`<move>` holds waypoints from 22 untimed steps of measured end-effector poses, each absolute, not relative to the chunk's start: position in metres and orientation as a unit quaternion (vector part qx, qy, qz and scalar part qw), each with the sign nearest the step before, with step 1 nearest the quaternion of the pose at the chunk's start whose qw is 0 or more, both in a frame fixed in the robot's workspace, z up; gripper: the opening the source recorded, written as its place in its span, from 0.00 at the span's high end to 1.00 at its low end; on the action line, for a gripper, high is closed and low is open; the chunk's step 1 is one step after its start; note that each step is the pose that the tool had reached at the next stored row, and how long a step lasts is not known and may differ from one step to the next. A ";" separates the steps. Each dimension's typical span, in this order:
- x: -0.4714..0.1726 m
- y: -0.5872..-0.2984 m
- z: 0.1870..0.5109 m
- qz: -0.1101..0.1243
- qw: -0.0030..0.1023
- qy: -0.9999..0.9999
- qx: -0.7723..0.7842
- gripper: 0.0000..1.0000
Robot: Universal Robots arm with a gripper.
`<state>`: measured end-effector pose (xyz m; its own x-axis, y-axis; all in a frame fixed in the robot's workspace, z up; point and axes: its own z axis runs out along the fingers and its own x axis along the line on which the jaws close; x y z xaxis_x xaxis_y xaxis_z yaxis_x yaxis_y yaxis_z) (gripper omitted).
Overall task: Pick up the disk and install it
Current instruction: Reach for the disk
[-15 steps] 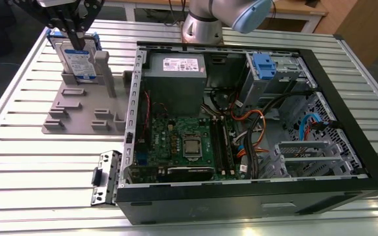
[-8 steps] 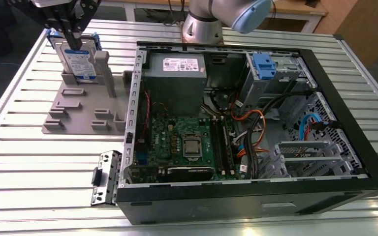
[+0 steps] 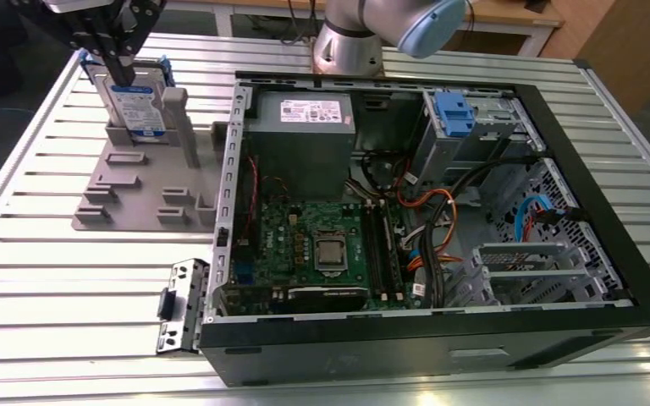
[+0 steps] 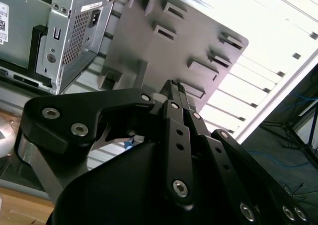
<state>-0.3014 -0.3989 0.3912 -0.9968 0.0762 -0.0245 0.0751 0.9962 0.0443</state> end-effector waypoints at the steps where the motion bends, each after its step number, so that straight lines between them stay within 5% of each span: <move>1: -0.302 -0.399 0.391 0.022 0.013 0.999 0.038 0.90; 22: -0.318 -0.399 0.389 0.022 0.013 0.999 0.038 0.90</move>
